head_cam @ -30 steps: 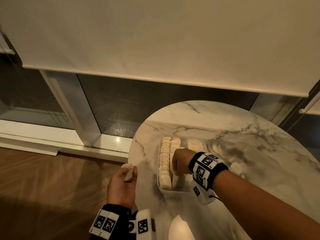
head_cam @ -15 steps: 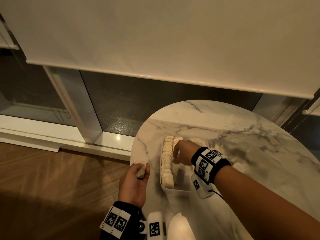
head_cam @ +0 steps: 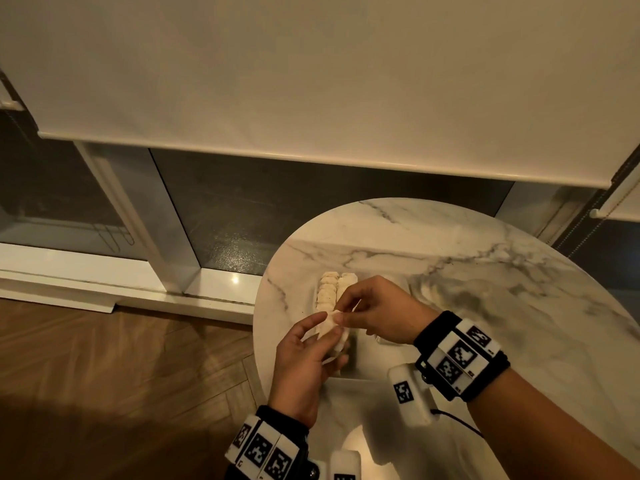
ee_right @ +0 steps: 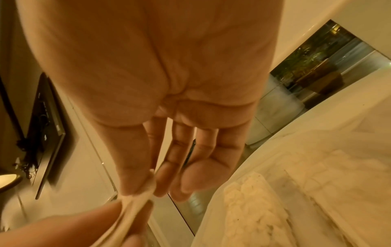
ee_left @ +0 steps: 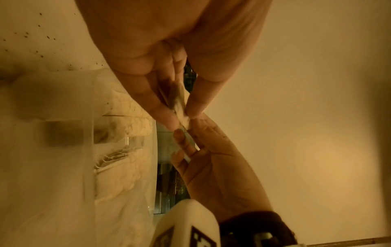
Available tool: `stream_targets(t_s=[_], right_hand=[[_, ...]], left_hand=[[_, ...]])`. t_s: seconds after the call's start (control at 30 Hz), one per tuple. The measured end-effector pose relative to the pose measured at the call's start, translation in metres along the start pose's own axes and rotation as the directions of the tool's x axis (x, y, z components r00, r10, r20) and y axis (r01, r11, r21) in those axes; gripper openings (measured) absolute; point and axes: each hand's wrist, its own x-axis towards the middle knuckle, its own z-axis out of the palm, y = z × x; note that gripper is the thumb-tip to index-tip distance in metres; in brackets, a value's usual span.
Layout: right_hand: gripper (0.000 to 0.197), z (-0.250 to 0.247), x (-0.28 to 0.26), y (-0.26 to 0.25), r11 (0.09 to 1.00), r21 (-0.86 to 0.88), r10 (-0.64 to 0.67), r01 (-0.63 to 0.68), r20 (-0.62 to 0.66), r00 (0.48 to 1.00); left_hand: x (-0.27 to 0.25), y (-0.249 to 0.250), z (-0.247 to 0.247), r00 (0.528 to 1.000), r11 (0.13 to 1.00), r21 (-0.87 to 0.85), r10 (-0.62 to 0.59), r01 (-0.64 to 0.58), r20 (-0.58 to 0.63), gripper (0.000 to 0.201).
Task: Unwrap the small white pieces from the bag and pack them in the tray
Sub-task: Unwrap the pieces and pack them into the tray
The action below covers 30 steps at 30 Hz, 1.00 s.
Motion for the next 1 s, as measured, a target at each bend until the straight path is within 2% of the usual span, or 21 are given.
stream_targets(t_s=[0.1, 0.23, 0.43, 0.53, 0.63, 0.73, 0.93, 1.0], right_hand=[[0.011, -0.008, -0.004, 0.008, 0.997, 0.034, 0.066, -0.065, -0.039, 0.997], [0.010, -0.017, -0.007, 0.015, 0.991, 0.036, 0.132, -0.130, -0.068, 0.989], [0.008, -0.011, 0.000, 0.027, 0.962, -0.173, 0.221, -0.212, 0.033, 0.975], [0.009, -0.001, 0.007, 0.029, 0.917, -0.315, 0.293, -0.245, 0.115, 0.949], [0.007, 0.011, 0.014, 0.030, 0.883, -0.369, 0.379, -0.291, 0.193, 0.905], [0.007, 0.022, 0.023, 0.032, 0.856, -0.404, 0.426, -0.322, 0.198, 0.883], [0.015, 0.027, 0.039, 0.029, 0.795, -0.519, 0.449, -0.313, 0.158, 0.879], [0.011, 0.026, 0.041, 0.028, 0.769, -0.557, 0.461, -0.315, 0.140, 0.876]], left_hand=[[0.002, -0.001, 0.000, 1.000, 1.000, 0.008, -0.022, 0.022, -0.009, 0.020], [0.009, 0.004, -0.013, 0.997, 0.998, -0.015, -0.066, 0.065, -0.042, 0.024], [0.024, -0.001, -0.040, 0.980, 0.998, -0.052, -0.038, 0.028, -0.194, 0.016], [0.025, -0.004, -0.045, 0.976, 0.970, -0.217, -0.145, 0.107, -0.165, 0.028], [0.025, -0.006, -0.049, 0.970, 0.926, -0.342, -0.212, 0.160, -0.121, 0.039], [0.027, -0.011, -0.054, 0.964, 0.917, -0.360, -0.230, 0.169, -0.134, 0.042], [0.027, -0.013, -0.052, 0.956, 0.915, -0.352, -0.259, 0.197, -0.138, 0.033], [0.028, -0.015, -0.052, 0.953, 0.909, -0.363, -0.268, 0.203, -0.139, 0.034]])
